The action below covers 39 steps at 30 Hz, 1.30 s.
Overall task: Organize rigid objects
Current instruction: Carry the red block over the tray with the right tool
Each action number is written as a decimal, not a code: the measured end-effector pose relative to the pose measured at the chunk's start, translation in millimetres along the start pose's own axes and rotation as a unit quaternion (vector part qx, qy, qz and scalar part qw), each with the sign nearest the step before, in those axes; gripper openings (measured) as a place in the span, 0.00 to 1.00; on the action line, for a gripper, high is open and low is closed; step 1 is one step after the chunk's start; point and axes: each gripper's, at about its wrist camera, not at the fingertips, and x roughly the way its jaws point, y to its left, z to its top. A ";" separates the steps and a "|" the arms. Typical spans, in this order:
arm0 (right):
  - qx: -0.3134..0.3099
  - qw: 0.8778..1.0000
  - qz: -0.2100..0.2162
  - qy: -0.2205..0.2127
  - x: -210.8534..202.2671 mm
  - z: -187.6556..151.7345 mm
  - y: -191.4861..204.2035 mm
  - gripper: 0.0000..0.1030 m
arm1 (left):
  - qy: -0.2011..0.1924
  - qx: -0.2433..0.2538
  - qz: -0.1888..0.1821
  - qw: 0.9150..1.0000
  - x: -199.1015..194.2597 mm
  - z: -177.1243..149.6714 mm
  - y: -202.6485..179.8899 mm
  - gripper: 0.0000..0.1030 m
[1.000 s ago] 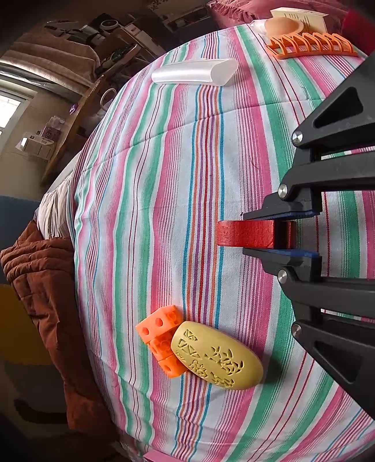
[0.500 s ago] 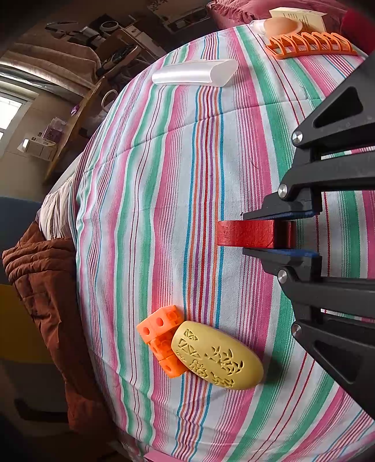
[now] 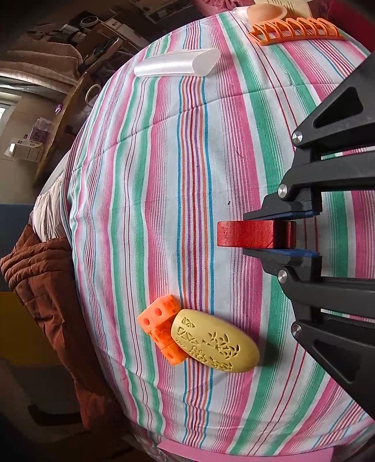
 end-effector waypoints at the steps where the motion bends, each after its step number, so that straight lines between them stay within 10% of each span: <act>1: -0.002 1.000 0.004 0.006 -1.5 -0.6 1.7 0.14 | 0.000 -0.001 0.000 1.000 -0.2 -0.8 1.9 0.49; 12: -0.080 0.993 0.064 0.053 -27.7 -30.3 66.7 0.14 | -0.006 -0.013 0.003 1.000 -4.5 -6.0 16.2 0.49; 27: -0.180 0.957 0.227 -0.030 -107.9 -38.7 220.8 0.14 | -0.003 -0.027 0.009 1.000 -3.8 -11.5 29.9 0.49; 39: -0.244 0.943 0.225 -0.021 -91.7 -42.1 302.9 0.14 | 0.006 -0.046 0.022 0.999 -0.7 -20.1 50.1 0.49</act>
